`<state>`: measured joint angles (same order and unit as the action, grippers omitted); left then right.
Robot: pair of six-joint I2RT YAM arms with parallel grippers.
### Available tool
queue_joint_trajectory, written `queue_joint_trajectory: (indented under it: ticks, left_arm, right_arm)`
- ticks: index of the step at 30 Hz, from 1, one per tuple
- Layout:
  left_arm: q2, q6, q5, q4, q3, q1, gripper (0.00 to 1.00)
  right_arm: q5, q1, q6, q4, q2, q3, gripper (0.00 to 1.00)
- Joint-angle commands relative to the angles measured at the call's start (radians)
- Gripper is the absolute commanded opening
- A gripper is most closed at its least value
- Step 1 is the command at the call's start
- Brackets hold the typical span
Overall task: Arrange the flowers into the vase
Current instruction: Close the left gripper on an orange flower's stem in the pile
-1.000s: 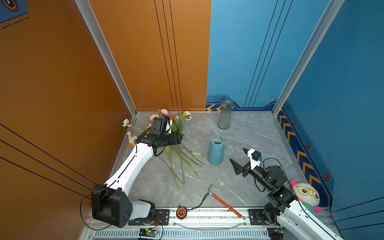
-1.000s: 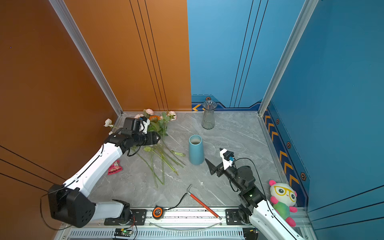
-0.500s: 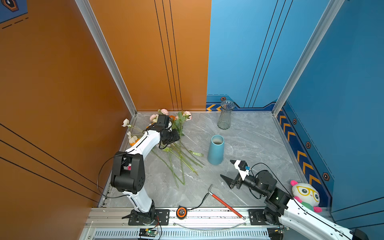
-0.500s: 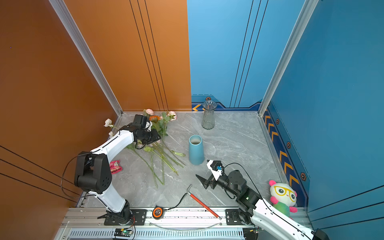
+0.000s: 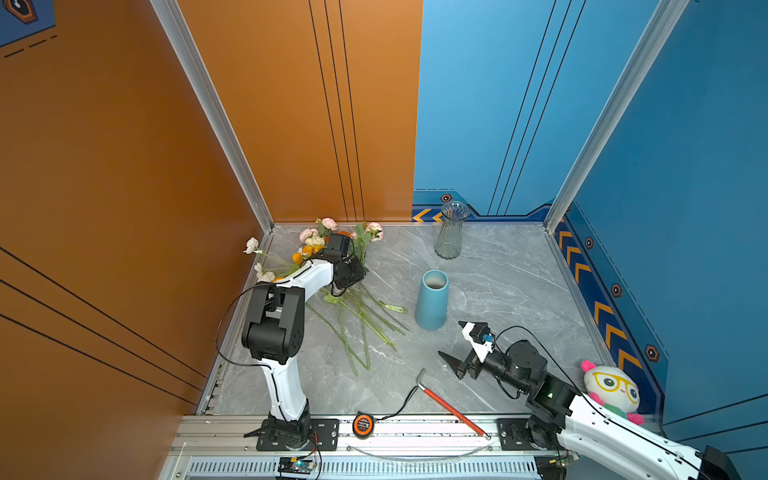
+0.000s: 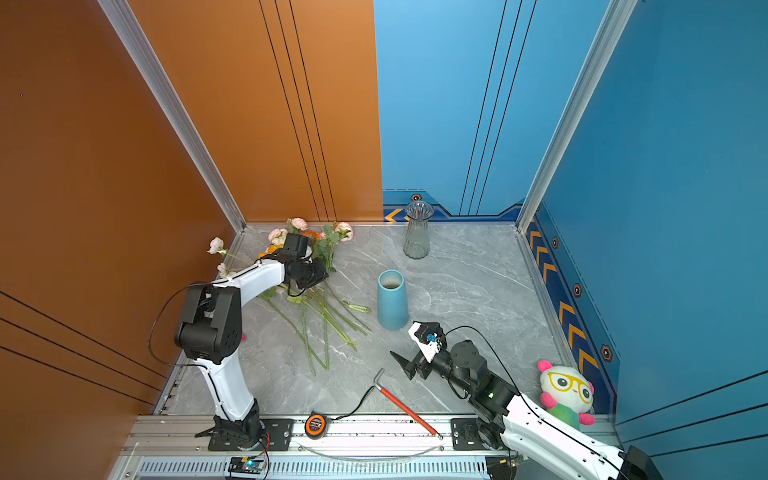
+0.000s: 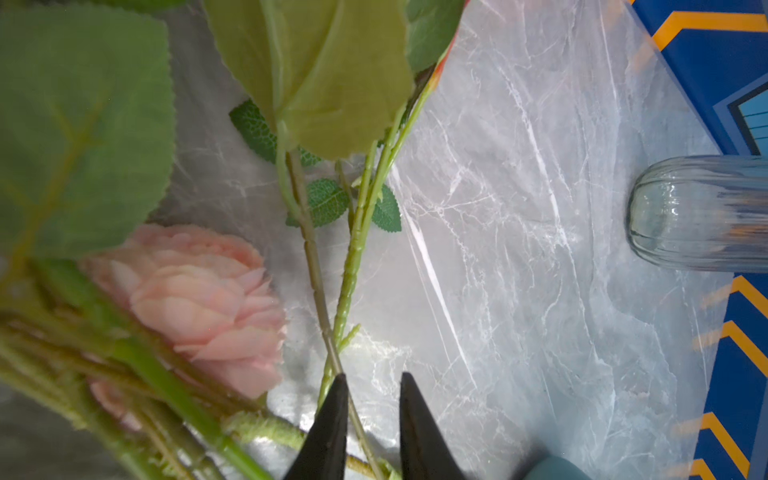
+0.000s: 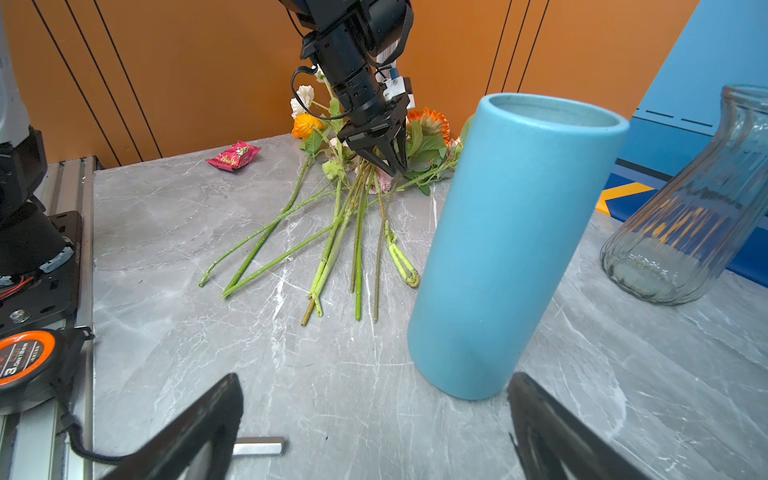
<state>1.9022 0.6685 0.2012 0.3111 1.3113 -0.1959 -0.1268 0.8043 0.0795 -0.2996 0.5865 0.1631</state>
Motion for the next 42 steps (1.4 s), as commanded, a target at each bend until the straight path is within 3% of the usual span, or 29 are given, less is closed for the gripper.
queue_joint_trajectory:
  ticks: [1,42]
  left_arm:
    - [0.015,0.032,-0.046,-0.016,0.014,-0.005,0.23]
    - [0.073,0.066,-0.074,-0.145,-0.068,0.003,0.22]
  right_arm:
    - [0.011,0.004,0.014,-0.032,0.0,0.006,1.0]
    - [-0.018,0.004,0.019,-0.058,0.058,0.013,1.0]
